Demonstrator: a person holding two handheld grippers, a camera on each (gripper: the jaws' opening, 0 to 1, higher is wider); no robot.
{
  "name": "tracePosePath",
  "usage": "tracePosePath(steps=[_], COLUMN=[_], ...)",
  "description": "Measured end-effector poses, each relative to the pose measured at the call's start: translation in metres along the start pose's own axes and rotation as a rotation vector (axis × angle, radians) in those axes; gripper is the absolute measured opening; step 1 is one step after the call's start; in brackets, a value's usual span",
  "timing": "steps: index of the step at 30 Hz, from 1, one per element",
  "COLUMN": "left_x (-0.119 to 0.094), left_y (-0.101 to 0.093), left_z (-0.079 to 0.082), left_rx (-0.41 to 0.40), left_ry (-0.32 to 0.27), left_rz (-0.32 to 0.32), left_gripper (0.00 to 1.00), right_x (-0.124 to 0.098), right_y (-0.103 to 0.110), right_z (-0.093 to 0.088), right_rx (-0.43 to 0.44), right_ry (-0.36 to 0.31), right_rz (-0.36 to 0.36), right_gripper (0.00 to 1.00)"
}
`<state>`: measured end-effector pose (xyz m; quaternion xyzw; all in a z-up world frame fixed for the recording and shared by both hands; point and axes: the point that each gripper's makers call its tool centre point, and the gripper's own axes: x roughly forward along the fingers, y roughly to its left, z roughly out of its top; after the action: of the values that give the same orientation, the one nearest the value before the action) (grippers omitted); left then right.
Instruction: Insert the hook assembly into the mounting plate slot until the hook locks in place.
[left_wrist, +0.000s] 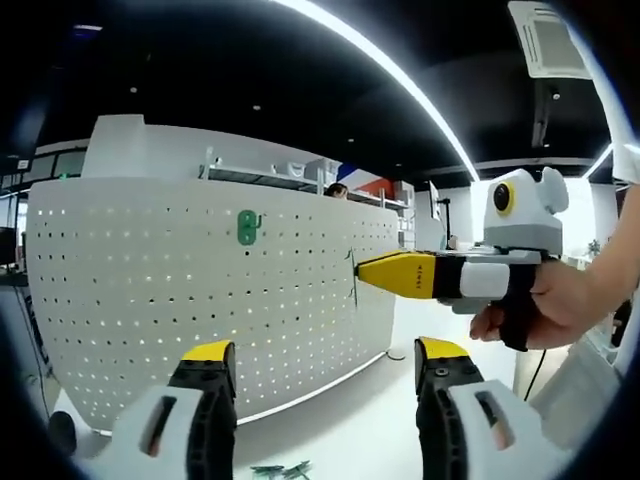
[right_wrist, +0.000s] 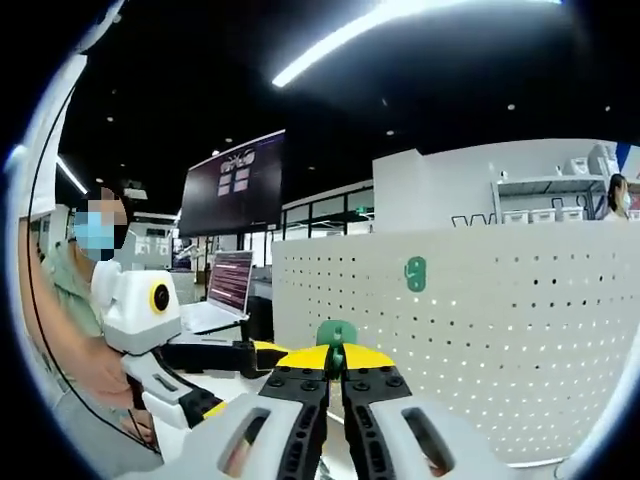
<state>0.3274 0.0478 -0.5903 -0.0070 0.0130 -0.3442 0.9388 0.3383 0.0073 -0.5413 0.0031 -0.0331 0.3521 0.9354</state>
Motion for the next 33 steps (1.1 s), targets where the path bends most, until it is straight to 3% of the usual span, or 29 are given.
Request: tracePosePath(steps=[10,33], left_x=[-0.013,-0.037], left_y=[0.011,0.021], left_z=[-0.003,-0.012], left_rx=[0.003,0.004], left_ry=[-0.006,-0.011], left_rz=[0.026,0.068], left_gripper=[0.74,0.72], right_x=[0.010,0.026], right_y=[-0.024,-0.064], right_z=[0.010,0.028], right_rx=[-0.012,-0.016], right_ry=[-0.004,-0.022], right_rz=[-0.085,-0.204], right_gripper=[0.01,0.01])
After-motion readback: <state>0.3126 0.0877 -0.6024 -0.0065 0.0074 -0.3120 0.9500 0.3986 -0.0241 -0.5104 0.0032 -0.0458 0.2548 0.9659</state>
